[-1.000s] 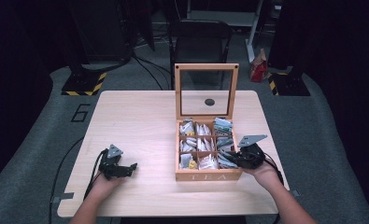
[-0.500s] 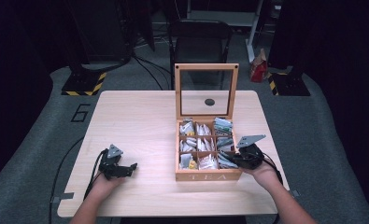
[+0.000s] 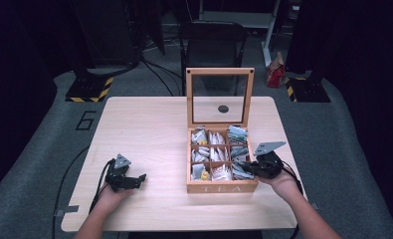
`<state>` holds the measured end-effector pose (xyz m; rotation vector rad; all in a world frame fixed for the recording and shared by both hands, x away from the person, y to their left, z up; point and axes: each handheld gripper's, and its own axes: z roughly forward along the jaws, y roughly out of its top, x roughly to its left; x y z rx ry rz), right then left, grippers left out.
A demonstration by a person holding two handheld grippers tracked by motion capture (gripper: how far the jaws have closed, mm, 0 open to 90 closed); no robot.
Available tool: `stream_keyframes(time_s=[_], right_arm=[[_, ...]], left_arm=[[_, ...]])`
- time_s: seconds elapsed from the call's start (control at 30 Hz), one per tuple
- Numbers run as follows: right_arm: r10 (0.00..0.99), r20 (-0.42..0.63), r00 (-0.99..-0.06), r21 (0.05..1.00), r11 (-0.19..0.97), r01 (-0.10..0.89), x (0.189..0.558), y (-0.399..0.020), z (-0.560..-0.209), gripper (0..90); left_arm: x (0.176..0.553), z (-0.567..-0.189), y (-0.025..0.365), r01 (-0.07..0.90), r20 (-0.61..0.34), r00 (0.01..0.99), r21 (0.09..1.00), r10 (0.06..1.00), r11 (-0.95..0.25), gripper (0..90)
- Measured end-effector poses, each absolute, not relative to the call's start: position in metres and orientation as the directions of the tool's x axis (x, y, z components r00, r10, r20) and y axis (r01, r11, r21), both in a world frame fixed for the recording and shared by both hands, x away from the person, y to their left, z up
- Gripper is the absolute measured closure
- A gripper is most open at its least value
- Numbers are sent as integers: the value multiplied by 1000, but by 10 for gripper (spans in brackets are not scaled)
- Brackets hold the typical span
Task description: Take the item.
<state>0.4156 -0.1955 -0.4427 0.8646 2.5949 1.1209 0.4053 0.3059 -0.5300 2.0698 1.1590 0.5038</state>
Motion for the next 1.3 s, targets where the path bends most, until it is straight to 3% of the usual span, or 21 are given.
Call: stream_keyframes(time_s=[1.3], right_arm=[[576,22,-817,799,481,361,404,-210,-370,895]], left_arm=[[405,-530,306,579,-3,524,735,852,-354,94]])
